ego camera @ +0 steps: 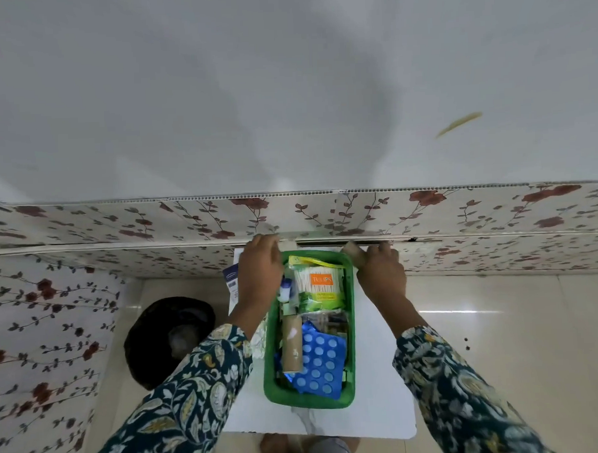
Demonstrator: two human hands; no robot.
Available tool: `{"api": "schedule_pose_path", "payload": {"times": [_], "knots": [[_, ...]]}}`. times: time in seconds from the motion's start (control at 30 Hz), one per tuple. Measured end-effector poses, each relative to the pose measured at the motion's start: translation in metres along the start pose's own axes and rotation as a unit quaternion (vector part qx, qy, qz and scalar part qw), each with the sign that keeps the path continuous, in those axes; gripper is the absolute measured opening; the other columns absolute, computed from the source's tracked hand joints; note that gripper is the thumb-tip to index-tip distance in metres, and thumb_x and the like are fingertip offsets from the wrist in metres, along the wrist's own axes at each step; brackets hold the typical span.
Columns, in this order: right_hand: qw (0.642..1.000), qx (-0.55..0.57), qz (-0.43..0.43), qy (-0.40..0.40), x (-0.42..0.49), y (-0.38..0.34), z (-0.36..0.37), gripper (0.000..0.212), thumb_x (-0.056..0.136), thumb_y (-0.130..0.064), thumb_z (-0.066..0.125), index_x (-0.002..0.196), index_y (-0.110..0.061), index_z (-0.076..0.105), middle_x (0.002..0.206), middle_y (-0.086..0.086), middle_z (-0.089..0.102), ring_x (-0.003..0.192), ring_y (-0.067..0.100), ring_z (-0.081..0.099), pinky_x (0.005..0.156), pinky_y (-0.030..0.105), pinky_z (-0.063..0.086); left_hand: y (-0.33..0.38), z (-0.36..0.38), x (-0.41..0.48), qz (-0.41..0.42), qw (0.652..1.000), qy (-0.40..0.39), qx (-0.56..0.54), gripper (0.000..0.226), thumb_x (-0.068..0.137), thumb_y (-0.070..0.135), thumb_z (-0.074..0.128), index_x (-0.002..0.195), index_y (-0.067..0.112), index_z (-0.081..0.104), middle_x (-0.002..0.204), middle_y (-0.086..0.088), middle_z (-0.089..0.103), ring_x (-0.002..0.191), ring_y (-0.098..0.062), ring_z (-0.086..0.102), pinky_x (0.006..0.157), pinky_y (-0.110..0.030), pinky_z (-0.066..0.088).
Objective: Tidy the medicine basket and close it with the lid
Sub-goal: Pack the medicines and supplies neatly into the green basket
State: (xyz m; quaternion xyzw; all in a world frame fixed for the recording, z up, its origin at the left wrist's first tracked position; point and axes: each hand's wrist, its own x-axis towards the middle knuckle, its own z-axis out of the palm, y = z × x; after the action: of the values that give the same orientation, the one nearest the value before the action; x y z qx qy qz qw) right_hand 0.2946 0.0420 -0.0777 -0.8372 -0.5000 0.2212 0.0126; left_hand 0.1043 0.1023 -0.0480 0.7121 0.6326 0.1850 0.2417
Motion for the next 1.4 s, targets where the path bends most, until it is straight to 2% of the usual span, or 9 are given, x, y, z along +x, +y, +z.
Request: {"api": "schedule_pose_path", "payload": {"times": [0.1,0.2,0.4,0.67,0.83,0.97,1.07,1.17,1.4], "knots": [[0.989,0.131,0.040,0.046,-0.010,-0.004,-0.016,0.033,0.080,-0.007,0.058,0.112,0.000,0.052,0.115,0.018,0.055,0.105,0.035,0.053,0.077,0.040,0.048,-0.028,0.001,0.015,-0.054,0.992,-0.090,0.076,0.033,0.090,0.004,0.048,0.121,0.000,0.057,0.124,-0.022,0.060,0.114,-0.036,0.055,0.094,-0.043,0.046],[0.981,0.172,0.030,0.083,-0.022,-0.012,-0.031,0.028,0.080,-0.008,0.059,0.107,-0.002,0.056,0.106,0.017,0.058,0.095,0.035,0.056,0.067,0.033,0.039,-0.045,0.006,0.024,-0.011,0.951,-0.205,0.231,0.048,0.088,0.012,0.052,0.135,0.009,0.041,0.138,-0.014,0.047,0.124,-0.033,0.045,0.100,-0.043,0.040],[0.975,0.190,-0.020,0.114,-0.039,-0.030,-0.051,0.037,0.079,-0.009,0.061,0.116,-0.010,0.057,0.109,0.012,0.060,0.094,0.032,0.057,0.075,0.040,0.047,-0.044,0.013,0.021,0.054,0.920,-0.205,0.330,0.050,0.081,0.001,0.055,0.130,0.007,0.043,0.139,-0.013,0.039,0.130,-0.031,0.035,0.104,-0.046,0.036],[0.970,0.224,0.011,0.096,-0.068,-0.040,-0.049,0.035,0.079,-0.013,0.066,0.113,-0.006,0.059,0.105,0.014,0.062,0.099,0.031,0.052,0.078,0.040,0.045,-0.026,-0.030,0.004,0.027,0.952,-0.117,0.283,0.032,0.089,0.006,0.044,0.119,-0.001,0.051,0.125,-0.016,0.050,0.114,-0.032,0.046,0.092,-0.041,0.042],[0.965,0.240,0.095,0.041,-0.114,-0.042,-0.034,0.034,0.079,-0.024,0.066,0.107,-0.006,0.058,0.108,0.012,0.055,0.090,0.028,0.058,0.069,0.028,0.040,0.003,-0.070,-0.054,-0.019,0.994,-0.037,0.102,0.027,0.090,0.012,0.052,0.112,-0.002,0.058,0.110,-0.018,0.057,0.097,-0.032,0.054,0.077,-0.039,0.045],[0.974,0.181,0.138,0.000,-0.151,-0.048,-0.010,0.035,0.082,-0.031,0.062,0.102,-0.002,0.056,0.107,0.015,0.055,0.094,0.033,0.058,0.070,0.034,0.045,0.027,-0.058,-0.119,-0.181,0.973,-0.127,-0.071,0.019,0.090,0.012,0.054,0.105,0.000,0.058,0.099,-0.013,0.058,0.081,-0.025,0.057,0.052,-0.008,0.037],[0.987,0.101,0.128,0.001,-0.170,-0.049,0.000,0.039,0.086,-0.036,0.056,0.107,-0.003,0.053,0.110,0.014,0.058,0.104,0.031,0.054,0.080,0.037,0.048,0.031,-0.040,-0.145,-0.244,0.944,-0.193,-0.112,0.022,0.090,0.015,0.055,0.107,0.001,0.058,0.108,-0.016,0.065,0.086,-0.025,0.060,0.060,-0.016,0.043],[0.990,0.087,0.110,0.021,-0.179,-0.048,0.000,0.035,0.091,-0.033,0.049,0.111,-0.004,0.051,0.111,0.014,0.058,0.104,0.030,0.053,0.080,0.038,0.049,0.032,-0.030,-0.161,-0.231,0.941,-0.233,-0.080,0.029,0.090,0.021,0.056,0.113,0.004,0.059,0.111,-0.015,0.067,0.100,-0.031,0.063,0.078,-0.034,0.049],[0.999,0.014,0.018,-0.033,-0.173,-0.047,-0.004,0.029,0.089,-0.010,0.043,0.116,-0.007,0.051,0.114,0.014,0.055,0.107,0.029,0.048,0.078,0.037,0.048,0.026,-0.023,-0.165,-0.083,0.953,-0.260,0.136,0.027,0.093,0.011,0.043,0.119,0.008,0.049,0.124,-0.013,0.056,0.104,-0.033,0.060,0.077,-0.042,0.051]]}}
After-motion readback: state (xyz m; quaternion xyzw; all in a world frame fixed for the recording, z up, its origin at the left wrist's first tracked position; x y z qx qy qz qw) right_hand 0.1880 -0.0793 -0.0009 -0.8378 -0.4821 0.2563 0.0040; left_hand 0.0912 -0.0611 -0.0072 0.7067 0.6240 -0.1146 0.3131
